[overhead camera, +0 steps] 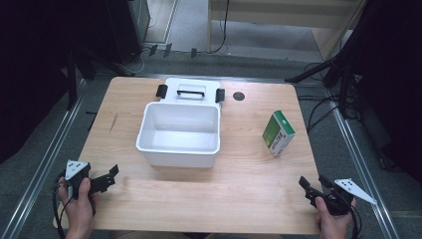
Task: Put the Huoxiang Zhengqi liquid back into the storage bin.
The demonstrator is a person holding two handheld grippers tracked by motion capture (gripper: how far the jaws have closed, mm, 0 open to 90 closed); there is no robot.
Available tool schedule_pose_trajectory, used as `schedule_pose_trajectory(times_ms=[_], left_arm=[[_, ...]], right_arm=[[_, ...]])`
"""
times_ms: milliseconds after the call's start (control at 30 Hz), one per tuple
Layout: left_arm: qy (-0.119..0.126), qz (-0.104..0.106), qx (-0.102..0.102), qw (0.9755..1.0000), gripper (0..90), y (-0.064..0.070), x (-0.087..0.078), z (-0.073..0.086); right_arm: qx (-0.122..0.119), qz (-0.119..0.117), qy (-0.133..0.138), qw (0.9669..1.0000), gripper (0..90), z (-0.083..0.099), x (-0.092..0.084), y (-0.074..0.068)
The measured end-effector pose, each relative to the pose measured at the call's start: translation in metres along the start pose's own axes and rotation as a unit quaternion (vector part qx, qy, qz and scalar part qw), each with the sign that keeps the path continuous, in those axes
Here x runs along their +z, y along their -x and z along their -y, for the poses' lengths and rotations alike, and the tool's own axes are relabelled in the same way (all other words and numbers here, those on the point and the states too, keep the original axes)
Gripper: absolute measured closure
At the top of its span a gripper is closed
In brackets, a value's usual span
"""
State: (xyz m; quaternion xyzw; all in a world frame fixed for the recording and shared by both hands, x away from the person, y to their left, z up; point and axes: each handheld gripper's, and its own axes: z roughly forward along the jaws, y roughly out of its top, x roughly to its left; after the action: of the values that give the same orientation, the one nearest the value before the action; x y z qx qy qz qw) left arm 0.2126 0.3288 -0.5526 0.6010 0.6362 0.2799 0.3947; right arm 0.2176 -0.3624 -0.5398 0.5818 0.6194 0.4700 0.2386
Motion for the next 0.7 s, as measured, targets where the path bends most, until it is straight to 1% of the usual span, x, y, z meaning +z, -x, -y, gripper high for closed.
schedule_pose_trajectory(times_ms=[167, 233, 300, 400, 467, 500, 533, 567, 600, 633, 667, 700], left_arm=[[-0.001, 0.000, 0.003, 1.0000, 0.0, 0.000, 0.000, 0.000], [-0.001, 0.000, 0.001, 1.0000, 0.0, 0.000, 0.000, 0.000], [-0.001, 0.001, 0.001, 1.0000, 0.0, 0.000, 0.000, 0.000], [-0.001, 0.002, 0.002, 1.0000, 0.0, 0.000, 0.000, 0.000], [-0.001, 0.002, 0.000, 1.0000, 0.0, 0.000, 0.000, 0.000], [0.000, 0.002, 0.000, 1.0000, 0.0, 0.000, 0.000, 0.000], [0.001, 0.002, -0.001, 1.0000, 0.0, 0.000, 0.000, 0.000], [-0.002, 0.003, 0.003, 1.0000, 0.0, 0.000, 0.000, 0.000], [-0.003, 0.003, 0.003, 1.0000, 0.0, 0.000, 0.000, 0.000], [-0.003, 0.003, 0.003, 1.0000, 0.0, 0.000, 0.000, 0.000], [-0.003, 0.003, 0.002, 1.0000, 0.0, 0.000, 0.000, 0.000], [-0.001, 0.004, 0.001, 1.0000, 0.0, 0.000, 0.000, 0.000]], right_arm=[[-0.003, 0.000, -0.001, 1.0000, 17.9, 0.000, -0.001, -0.001], [-0.004, 0.003, 0.000, 1.0000, 20.3, -0.001, -0.001, 0.000], [-0.005, 0.006, -0.003, 1.0000, 21.5, -0.002, -0.001, 0.000], [-0.017, 0.007, -0.014, 0.9997, 23.0, -0.004, 0.000, -0.002], [-0.029, 0.009, -0.021, 0.9993, 22.9, -0.005, 0.001, -0.005], [-0.040, 0.006, -0.025, 0.9989, 22.8, -0.006, 0.002, -0.008], [-0.040, 0.006, -0.025, 0.9989, 22.8, -0.006, 0.002, -0.008], [-0.056, 0.003, -0.032, 0.9979, 23.0, -0.009, 0.003, -0.013], [-0.067, 0.003, -0.037, 0.9970, 23.2, -0.011, 0.003, -0.015], [-0.067, 0.003, -0.037, 0.9970, 23.2, -0.011, 0.003, -0.015], [-0.084, 0.009, -0.041, 0.9956, 24.1, -0.014, 0.004, -0.020], [-0.087, 0.013, -0.043, 0.9952, 24.2, -0.015, 0.004, -0.020]])
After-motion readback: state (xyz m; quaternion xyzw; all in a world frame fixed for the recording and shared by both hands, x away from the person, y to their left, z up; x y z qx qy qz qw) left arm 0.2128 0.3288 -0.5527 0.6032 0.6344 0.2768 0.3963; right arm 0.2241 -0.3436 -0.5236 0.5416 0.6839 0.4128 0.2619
